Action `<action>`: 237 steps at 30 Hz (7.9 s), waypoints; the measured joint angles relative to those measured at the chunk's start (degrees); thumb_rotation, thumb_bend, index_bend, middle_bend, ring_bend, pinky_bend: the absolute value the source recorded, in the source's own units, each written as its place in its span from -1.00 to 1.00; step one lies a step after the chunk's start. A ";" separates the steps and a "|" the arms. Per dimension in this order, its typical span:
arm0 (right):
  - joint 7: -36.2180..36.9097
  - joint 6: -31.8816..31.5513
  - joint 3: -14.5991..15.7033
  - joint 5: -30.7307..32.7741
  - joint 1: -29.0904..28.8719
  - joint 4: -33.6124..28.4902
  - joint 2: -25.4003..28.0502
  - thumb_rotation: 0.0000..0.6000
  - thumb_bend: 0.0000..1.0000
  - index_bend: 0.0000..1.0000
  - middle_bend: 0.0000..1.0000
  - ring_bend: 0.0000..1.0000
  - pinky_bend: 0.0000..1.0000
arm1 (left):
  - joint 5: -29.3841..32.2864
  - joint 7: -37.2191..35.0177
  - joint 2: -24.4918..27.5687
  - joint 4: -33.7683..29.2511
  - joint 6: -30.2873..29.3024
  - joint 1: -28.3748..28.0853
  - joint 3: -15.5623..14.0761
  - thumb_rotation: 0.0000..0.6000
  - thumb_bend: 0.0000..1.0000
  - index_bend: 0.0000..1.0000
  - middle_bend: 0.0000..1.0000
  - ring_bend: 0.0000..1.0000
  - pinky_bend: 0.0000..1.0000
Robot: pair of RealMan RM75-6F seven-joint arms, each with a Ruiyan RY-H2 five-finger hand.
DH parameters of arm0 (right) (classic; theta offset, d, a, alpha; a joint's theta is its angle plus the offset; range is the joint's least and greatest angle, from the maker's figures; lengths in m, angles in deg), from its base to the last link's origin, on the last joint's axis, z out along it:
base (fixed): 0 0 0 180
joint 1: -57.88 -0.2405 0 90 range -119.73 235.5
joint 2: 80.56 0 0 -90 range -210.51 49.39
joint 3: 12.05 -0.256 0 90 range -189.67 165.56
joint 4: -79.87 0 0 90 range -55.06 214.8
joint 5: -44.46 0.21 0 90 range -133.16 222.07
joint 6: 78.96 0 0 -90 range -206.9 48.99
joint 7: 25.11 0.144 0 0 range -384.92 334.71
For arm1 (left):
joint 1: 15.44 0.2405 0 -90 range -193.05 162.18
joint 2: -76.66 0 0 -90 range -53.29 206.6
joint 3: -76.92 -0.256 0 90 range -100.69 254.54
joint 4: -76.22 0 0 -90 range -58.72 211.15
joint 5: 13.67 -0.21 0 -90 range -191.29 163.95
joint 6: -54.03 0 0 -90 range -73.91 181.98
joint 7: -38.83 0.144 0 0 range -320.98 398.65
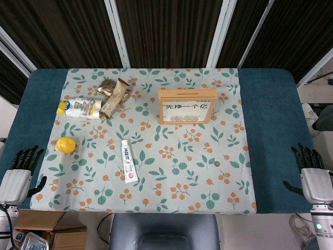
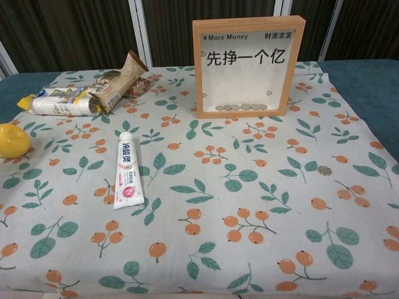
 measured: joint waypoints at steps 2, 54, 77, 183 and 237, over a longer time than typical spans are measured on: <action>0.18 0.05 -0.03 -0.09 0.08 0.14 -0.17 1.00 -0.42 -1.00 -1.00 -1.00 -1.00 | -0.23 0.13 0.08 -0.15 -0.05 0.02 -0.11 1.00 -0.25 -1.00 -1.00 -1.00 -1.00; -13.66 17.59 -2.19 -1.35 -18.02 7.99 -21.59 1.00 -0.42 -0.02 -1.00 -1.00 -1.00 | 0.25 -4.19 -1.10 4.45 1.29 0.71 -0.95 1.00 -0.25 -1.00 -1.00 -1.00 -1.00; -7.24 16.87 -0.39 -2.51 -18.62 16.69 -25.96 1.00 -0.20 0.09 -1.00 -1.00 -1.00 | 0.48 -4.34 -1.32 4.87 2.02 0.36 -0.80 1.00 -0.25 -1.00 -1.00 -1.00 -1.00; -7.61 16.12 -0.48 -2.12 -19.55 20.47 -28.55 1.00 0.09 0.26 -0.90 -1.00 -1.00 | 0.67 -6.73 -0.99 6.06 2.03 0.76 -0.90 1.00 -0.25 -1.00 -1.00 -1.00 -1.00; -32.77 23.42 -28.96 19.68 -44.06 -1.24 -12.72 1.00 0.23 0.45 -0.79 -1.00 -1.00 | 0.25 -7.41 0.45 4.47 1.16 0.78 -0.61 1.00 -0.25 -1.00 -1.00 -1.00 -1.00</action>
